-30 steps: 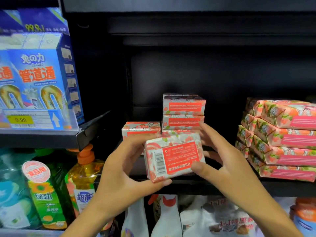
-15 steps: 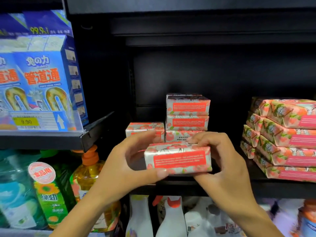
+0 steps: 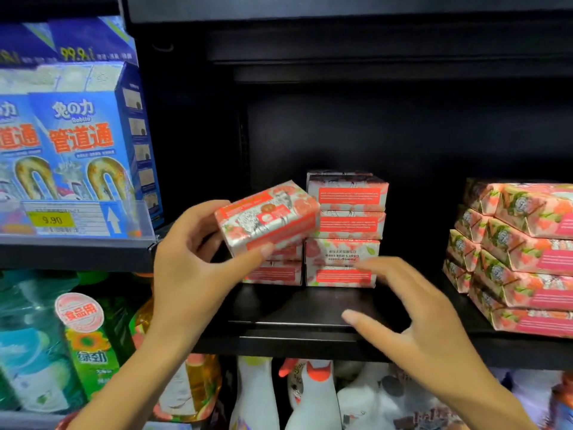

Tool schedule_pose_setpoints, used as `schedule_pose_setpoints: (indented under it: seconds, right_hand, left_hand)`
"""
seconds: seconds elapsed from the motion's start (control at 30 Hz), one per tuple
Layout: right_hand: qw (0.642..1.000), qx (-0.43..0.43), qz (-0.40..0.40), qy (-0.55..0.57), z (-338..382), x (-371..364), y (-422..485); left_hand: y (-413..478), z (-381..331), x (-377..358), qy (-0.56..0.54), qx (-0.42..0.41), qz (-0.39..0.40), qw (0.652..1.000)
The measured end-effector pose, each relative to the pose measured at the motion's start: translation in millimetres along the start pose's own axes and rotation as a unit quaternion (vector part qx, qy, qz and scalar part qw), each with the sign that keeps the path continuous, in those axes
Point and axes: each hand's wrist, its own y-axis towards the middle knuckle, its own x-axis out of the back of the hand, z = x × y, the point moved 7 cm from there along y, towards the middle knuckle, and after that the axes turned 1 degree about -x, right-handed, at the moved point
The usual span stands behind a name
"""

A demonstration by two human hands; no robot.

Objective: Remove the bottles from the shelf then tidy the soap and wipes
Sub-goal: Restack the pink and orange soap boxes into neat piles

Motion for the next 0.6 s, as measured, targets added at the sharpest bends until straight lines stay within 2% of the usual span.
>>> schedule_pose_setpoints:
  seconds: [0.1,0.17,0.3,0.47,0.6]
  right_hand:
    - [0.991,-0.002,0.102,-0.086,-12.1,-16.4,-4.5]
    - [0.985,0.005,0.127,-0.113,-15.3,-20.9,-6.3]
    - [0.985,0.004,0.127,-0.114,-18.6,-20.4,-7.2]
    - [0.984,0.009,0.125,-0.129,-18.3,-21.0,-7.4]
    - [0.984,0.017,0.113,-0.134,-17.4,-19.2,-6.7]
  left_hand:
    - [6.9,5.0,-2.2,0.021,0.001,-0.034,0.999]
    - [10.8,11.4,-4.2,0.035,0.005,-0.05,0.998]
    - [17.8,24.6,-4.8,0.055,0.027,-0.059,0.996]
    - [19.4,32.4,-14.8,0.078,0.02,0.013,0.997]
    - [21.3,41.2,-14.8,0.112,0.014,0.004,0.994]
